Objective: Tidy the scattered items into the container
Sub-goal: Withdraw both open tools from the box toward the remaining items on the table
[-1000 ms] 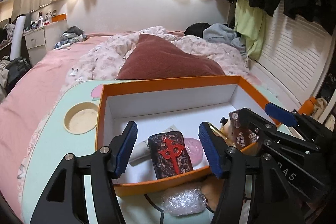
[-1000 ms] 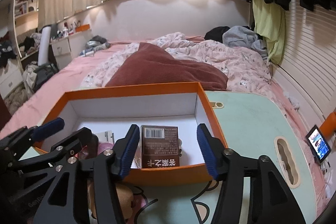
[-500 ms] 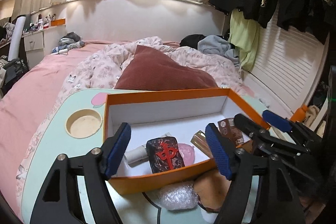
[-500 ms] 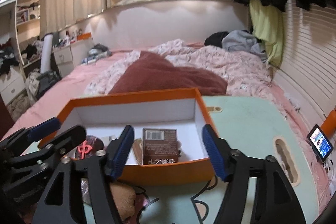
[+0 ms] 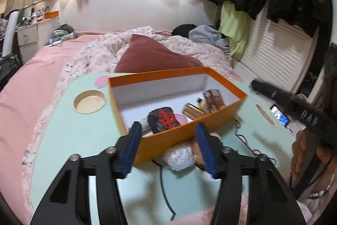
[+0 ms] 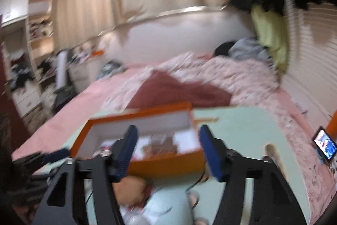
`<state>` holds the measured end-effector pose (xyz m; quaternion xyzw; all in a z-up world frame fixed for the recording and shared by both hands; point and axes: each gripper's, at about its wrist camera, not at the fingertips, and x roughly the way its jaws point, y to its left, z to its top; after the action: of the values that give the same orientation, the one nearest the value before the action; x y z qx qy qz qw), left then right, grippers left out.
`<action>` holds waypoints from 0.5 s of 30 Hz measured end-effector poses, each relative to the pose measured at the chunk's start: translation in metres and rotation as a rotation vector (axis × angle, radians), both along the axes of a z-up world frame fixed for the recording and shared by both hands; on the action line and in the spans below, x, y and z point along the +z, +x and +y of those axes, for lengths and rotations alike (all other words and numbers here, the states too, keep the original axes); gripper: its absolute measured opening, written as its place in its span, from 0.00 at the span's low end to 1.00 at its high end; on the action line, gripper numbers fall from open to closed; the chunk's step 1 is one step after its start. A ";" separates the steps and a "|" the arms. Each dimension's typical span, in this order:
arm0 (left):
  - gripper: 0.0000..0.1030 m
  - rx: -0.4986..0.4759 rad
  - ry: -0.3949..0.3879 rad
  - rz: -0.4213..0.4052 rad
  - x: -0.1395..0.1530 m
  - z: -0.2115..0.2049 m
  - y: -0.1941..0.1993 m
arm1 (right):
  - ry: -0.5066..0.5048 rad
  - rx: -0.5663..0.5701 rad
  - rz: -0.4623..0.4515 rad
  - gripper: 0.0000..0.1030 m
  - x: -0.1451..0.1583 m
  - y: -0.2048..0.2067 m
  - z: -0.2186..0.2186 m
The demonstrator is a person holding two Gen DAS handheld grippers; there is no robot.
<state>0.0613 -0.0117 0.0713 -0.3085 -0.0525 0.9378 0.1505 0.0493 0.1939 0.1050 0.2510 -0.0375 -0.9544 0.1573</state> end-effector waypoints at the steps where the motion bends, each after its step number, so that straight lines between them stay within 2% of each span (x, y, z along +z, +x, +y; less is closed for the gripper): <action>1: 0.50 -0.005 0.002 0.012 0.000 0.001 0.003 | 0.010 0.035 -0.028 0.44 -0.003 0.001 -0.004; 4: 0.50 -0.023 -0.002 0.042 0.003 0.004 0.013 | 0.069 0.113 -0.084 0.43 -0.016 0.006 -0.022; 6: 0.50 -0.065 0.012 0.005 0.001 0.006 0.014 | 0.120 0.169 -0.137 0.43 -0.028 0.005 -0.038; 9: 0.50 -0.067 -0.006 -0.051 -0.008 0.010 0.004 | 0.171 0.195 -0.201 0.43 -0.041 -0.002 -0.051; 12: 0.50 -0.041 -0.022 -0.115 -0.020 0.010 -0.012 | 0.163 0.192 -0.238 0.43 -0.050 -0.007 -0.050; 15: 0.50 -0.024 -0.001 -0.146 -0.028 0.005 -0.023 | 0.129 0.169 -0.254 0.43 -0.053 -0.010 -0.040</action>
<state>0.0381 -0.0069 0.0436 -0.3767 -0.0592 0.9109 0.1574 0.0388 0.1539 0.0523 0.3816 0.0256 -0.8987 0.2147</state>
